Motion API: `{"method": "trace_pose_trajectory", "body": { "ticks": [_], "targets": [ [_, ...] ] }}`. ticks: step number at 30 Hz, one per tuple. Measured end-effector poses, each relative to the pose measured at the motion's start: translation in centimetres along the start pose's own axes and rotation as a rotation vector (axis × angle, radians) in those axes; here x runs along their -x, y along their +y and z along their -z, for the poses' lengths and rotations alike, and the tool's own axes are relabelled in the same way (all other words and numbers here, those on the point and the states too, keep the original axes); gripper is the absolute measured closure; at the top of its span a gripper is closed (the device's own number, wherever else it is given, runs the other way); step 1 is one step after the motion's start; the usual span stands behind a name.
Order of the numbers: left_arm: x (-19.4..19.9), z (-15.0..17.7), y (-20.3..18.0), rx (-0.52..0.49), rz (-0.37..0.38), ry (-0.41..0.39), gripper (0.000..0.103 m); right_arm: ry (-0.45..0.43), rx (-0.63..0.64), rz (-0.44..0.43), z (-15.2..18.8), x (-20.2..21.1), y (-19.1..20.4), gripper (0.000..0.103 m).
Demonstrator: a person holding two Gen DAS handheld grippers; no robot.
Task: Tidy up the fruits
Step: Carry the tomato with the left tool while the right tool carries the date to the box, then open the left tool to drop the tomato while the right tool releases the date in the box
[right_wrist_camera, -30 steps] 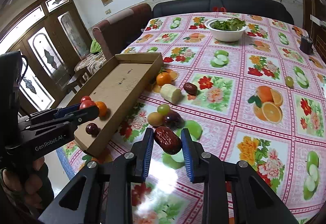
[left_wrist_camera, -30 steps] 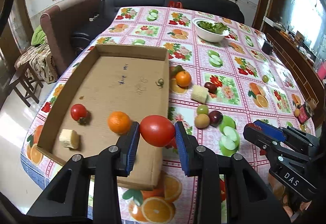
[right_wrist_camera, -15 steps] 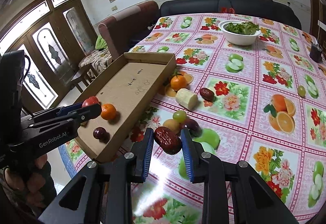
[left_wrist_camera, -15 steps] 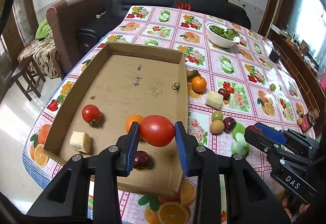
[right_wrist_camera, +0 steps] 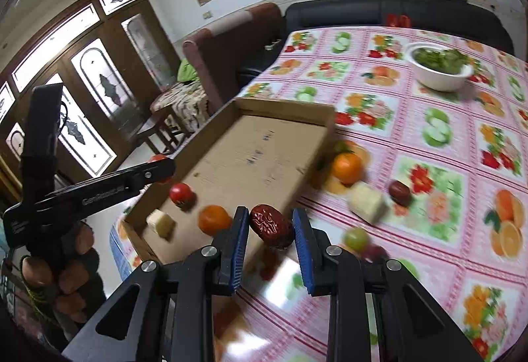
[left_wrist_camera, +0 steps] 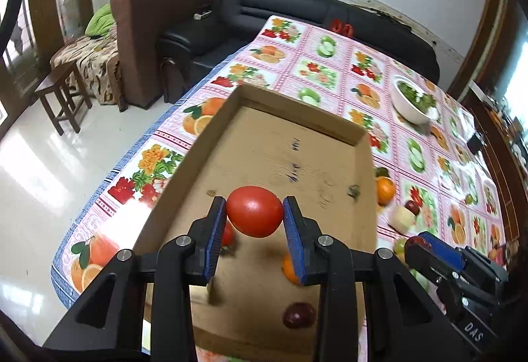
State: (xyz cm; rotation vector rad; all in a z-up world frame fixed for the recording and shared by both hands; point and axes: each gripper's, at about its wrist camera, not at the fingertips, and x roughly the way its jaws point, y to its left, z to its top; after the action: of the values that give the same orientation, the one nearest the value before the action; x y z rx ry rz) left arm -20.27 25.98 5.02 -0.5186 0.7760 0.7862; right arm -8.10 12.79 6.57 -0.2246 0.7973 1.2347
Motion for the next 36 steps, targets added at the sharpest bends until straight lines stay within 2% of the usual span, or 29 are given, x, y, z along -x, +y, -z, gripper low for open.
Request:
{"method": "trace_pose_trajectory", "body": {
  "ticks": [7,18,24,27,30,32,36],
  "targets": [
    [-2.8,-1.1,0.4,0.039,0.002,0.048,0.07,0.04,-0.011,-0.042,-1.2,-3.9,1.1,0.076],
    [-6.7,-1.3,-0.1,0.024,-0.083,0.122,0.07,0.104,0.055,0.002,-2.0,-9.2,2.5,0.076],
    [-7.9,-1.1,-0.4,0.007,-0.093,0.166,0.07,0.15,0.084,0.033,-1.8,-11.2,2.5,0.075],
    [-8.1,-1.2,-0.6,-0.003,-0.112,0.18,0.07,0.155,0.096,0.044,-1.6,-11.5,2.6,0.074],
    [-8.0,-1.2,-0.3,0.011,-0.097,0.182,0.07,0.159,0.093,0.04,-1.6,-11.4,2.6,0.074],
    [-7.8,-1.2,0.1,0.032,-0.079,0.187,0.07,0.153,0.088,0.034,-1.6,-11.0,2.5,0.07],
    [-7.0,-1.2,0.5,0.06,-0.061,0.178,0.063,0.133,0.079,0.035,-1.6,-9.9,2.4,0.062]
  ]
}}
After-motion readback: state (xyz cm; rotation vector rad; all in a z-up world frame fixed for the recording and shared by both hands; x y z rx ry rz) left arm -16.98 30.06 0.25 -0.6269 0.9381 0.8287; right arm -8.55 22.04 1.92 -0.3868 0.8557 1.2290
